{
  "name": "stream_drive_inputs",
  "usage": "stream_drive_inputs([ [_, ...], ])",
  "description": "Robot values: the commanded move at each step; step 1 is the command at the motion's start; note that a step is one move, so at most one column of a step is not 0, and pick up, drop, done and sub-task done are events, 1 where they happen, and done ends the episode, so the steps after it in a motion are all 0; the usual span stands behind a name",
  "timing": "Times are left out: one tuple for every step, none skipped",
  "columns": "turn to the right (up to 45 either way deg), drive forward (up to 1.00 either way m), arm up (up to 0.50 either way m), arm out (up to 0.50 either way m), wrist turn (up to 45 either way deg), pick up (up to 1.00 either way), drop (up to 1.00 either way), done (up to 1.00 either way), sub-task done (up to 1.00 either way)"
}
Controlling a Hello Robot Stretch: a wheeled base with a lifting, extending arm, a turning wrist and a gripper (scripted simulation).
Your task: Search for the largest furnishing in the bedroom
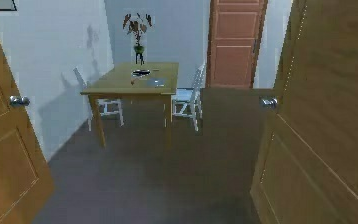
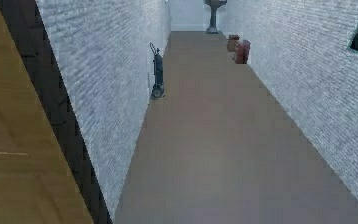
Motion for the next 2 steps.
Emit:
stream_drive_inputs([
  [0.0,1.0,0.0,0.0,0.0,0.0,0.0,0.0,0.0],
  [3.0,0.0,0.0,0.0,0.0,0.0,0.0,0.0,0.0],
])
